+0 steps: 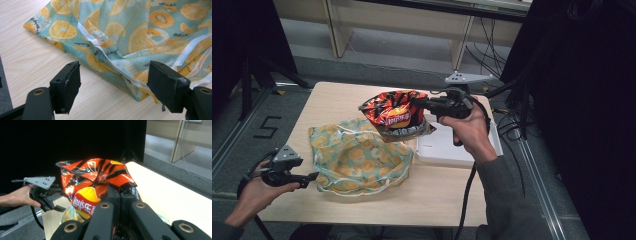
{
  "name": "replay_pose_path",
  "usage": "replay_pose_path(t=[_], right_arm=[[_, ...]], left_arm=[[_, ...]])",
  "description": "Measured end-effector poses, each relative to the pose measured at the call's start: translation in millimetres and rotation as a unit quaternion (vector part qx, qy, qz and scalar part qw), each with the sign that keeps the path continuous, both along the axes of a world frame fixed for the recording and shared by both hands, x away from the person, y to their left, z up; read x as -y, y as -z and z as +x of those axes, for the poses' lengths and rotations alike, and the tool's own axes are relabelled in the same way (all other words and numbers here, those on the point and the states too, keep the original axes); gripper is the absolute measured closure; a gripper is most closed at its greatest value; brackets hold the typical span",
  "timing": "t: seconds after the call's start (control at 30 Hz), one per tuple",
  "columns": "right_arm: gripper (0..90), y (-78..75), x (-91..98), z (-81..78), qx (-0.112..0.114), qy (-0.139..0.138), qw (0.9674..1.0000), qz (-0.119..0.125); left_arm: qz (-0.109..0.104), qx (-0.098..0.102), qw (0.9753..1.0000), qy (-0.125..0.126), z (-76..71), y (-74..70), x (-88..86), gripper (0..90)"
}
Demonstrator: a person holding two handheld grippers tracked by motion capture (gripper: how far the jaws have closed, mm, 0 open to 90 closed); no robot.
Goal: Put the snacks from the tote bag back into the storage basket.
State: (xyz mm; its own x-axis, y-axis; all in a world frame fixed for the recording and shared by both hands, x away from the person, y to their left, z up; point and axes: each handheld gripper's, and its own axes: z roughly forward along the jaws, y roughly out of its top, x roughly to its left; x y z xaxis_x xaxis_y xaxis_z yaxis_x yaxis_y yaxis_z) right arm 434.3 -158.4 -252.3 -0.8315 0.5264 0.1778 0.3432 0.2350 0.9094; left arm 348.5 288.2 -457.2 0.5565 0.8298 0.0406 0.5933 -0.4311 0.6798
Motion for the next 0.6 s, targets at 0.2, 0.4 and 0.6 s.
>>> replay_pose_path(t=[0.2, 0.4, 0.6], right_arm=[[90.0, -10.3, 20.6, -0.5, 0.002, 0.019, 0.9998, 0.003], [90.0, -9.6, 41.1, 3.0, 0.0, 0.046, 0.999, -0.001], [90.0, -5.5, 56.6, 7.7, 0.001, 0.069, 0.9976, -0.01]], left_arm=[[-0.004, -0.002, 1.0, 0.001, -0.1, 1.0, 1.9, 25.9], [0.0, -0.002, 1.0, 0.001, 0.2, 0.5, 0.2, 25.9], [-0.002, -0.001, 1.0, -0.001, 0.0, 0.8, 0.8, 25.9]])
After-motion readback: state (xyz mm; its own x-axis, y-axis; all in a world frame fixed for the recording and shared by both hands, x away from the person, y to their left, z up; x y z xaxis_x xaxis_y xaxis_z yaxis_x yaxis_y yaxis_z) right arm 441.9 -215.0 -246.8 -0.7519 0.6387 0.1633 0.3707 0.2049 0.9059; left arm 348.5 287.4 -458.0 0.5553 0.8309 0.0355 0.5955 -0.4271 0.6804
